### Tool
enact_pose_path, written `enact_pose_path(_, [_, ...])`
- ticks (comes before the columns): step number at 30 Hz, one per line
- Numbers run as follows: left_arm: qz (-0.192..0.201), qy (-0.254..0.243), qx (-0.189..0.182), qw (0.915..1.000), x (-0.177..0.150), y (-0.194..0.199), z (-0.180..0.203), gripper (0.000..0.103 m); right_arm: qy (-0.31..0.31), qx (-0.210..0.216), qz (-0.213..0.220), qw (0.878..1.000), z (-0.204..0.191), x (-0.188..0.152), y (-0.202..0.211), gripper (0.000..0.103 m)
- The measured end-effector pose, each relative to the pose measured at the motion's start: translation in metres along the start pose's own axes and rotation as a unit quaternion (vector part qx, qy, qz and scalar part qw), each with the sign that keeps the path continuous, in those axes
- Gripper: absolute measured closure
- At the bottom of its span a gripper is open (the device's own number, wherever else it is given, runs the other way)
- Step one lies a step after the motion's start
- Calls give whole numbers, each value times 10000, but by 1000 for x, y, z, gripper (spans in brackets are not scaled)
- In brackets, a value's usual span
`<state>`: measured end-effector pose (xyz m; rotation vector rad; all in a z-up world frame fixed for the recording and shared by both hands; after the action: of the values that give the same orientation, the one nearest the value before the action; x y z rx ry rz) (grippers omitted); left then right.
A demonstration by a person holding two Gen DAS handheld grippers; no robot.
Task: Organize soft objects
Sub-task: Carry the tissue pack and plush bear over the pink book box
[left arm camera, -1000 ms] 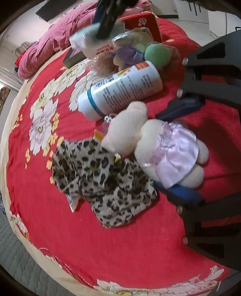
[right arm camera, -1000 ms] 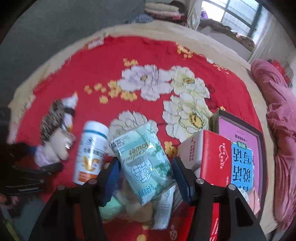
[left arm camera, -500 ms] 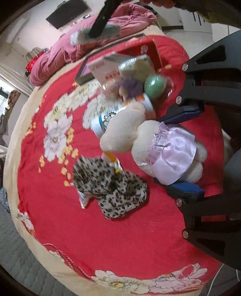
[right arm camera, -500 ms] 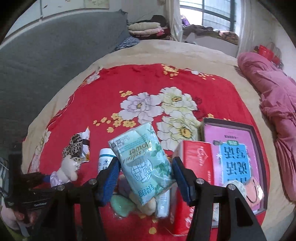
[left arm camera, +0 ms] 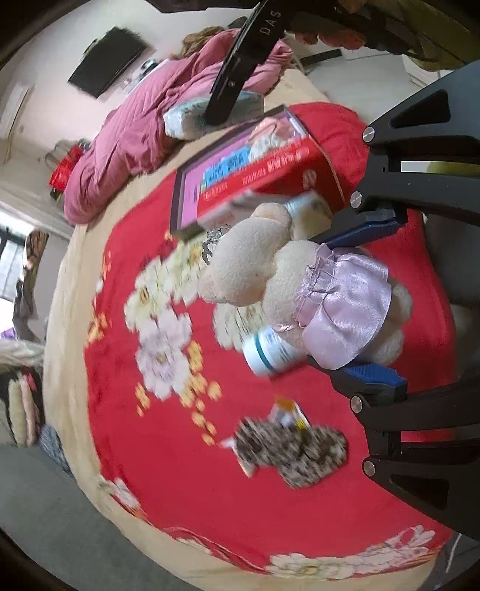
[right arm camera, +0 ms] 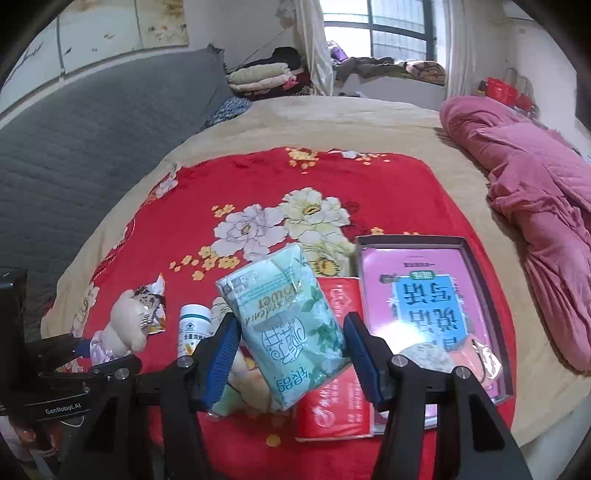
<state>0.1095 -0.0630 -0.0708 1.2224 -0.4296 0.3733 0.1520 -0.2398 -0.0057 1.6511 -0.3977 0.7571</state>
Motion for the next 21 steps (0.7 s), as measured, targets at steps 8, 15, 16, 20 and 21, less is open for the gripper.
enact_pose_path(8, [42, -509, -287, 9983, 24, -7, 77, 48, -447, -334, 174, 9983, 65, -10, 35, 45])
enact_pose_path(15, [-11, -931, -550, 9941, 38, -26, 148, 48, -998, -671, 301, 9923, 134, -19, 57, 45])
enact_pose_path(16, [-43, -997, -588, 9933, 38, -31, 159, 48, -1032, -697, 315, 9917, 139, -21, 59, 45])
enact_pose_path(20, [-192, -1189, -668, 9905, 36, -51, 194, 48, -1169, -834, 304, 9892, 164, -28, 62, 45])
enact_pose_path(21, [-241, -1260, -640, 9897, 35, -58, 203, 48, -1200, -850, 293, 9887, 168, -28, 61, 45])
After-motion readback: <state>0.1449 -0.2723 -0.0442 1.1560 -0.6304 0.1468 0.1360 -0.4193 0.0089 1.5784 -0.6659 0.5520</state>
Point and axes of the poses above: each gripper's, at about its wrist camera, not at the fingertips, and y roughly against the way its jaws point, z to its right, x to its top, the point moved 7 cm from there along -y, roughly the way its jaws point, and after that the axes turned 1 degree about y, right-handed, at the moved point
